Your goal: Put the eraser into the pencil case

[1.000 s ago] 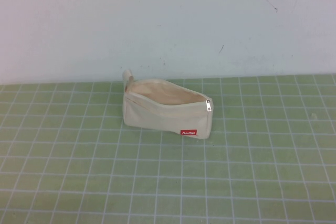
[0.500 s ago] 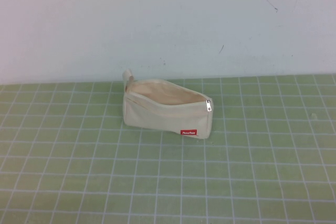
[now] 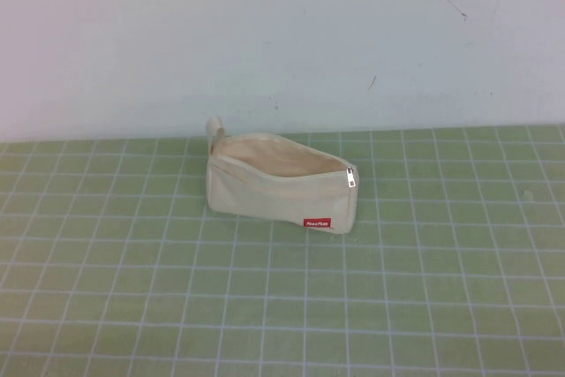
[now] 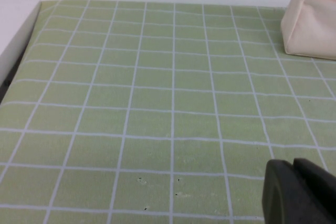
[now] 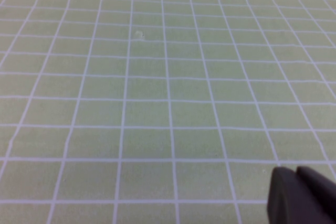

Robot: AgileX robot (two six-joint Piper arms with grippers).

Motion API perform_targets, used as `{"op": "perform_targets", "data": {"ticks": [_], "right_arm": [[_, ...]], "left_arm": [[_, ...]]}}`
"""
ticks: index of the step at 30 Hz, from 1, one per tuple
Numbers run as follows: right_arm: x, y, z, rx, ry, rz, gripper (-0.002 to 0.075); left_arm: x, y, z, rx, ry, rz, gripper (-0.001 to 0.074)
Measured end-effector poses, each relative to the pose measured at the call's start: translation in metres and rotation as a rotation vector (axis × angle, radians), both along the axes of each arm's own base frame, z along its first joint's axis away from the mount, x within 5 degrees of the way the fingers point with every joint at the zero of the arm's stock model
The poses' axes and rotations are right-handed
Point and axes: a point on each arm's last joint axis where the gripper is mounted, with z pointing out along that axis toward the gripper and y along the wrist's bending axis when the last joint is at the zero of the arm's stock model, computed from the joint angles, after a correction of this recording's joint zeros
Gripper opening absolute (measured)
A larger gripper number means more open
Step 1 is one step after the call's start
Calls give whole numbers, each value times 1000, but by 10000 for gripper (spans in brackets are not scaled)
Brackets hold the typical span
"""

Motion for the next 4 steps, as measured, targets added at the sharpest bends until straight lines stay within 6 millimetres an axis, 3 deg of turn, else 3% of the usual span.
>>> {"op": "perform_targets", "data": {"ticks": [4], "right_arm": [[0,0,0,0,0,0,-1]], "left_arm": [[0,0,0,-2,0,0,-1]]}}
